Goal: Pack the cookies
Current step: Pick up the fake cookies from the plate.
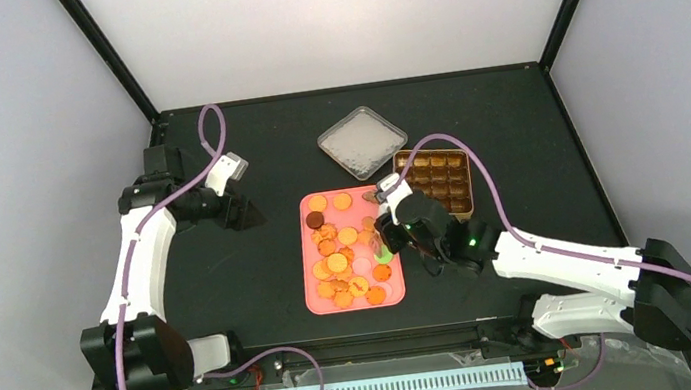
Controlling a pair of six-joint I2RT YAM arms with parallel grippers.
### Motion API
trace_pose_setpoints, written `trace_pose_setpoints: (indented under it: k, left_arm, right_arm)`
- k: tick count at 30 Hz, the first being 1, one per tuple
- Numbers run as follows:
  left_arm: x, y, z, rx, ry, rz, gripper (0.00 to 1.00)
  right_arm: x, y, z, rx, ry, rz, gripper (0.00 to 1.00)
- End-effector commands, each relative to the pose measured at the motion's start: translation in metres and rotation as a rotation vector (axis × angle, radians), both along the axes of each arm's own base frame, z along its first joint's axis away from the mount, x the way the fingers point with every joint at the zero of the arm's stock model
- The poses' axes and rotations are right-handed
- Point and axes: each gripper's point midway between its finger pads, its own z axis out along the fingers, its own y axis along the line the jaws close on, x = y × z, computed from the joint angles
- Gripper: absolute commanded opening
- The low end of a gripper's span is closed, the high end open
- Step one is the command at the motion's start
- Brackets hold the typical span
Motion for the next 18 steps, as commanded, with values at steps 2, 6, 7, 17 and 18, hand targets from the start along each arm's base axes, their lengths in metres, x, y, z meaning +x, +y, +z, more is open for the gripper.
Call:
trace_pose_setpoints:
  k: [2, 6, 7, 17, 18]
  left_arm:
    - [-0.001, -0.002, 0.009, -0.021, -0.029, -0.012, 0.83]
    - [0.0, -0.003, 0.008, -0.025, -0.028, -0.013, 0.83]
    - [0.0, -0.003, 0.009, -0.026, -0.029, -0.013, 0.83]
    - [0.001, -0.004, 0.007, -0.036, -0.021, -0.011, 0.83]
    - [0.001, -0.004, 0.007, -0.038, -0.021, -0.011, 0.83]
  right_arm:
    - [0.003, 0.007, 0.005, 0.055, -0.022, -0.006, 0.37]
    - [0.002, 0.009, 0.002, 0.057, -0.015, 0.003, 0.37]
    - [0.002, 0.01, 0.001, 0.059, -0.012, 0.006, 0.37]
    - [-0.004, 0.015, -0.002, 0.086, 0.023, 0.032, 0.26]
    - [-0.004, 0.013, -0.001, 0.086, 0.021, 0.03, 0.23]
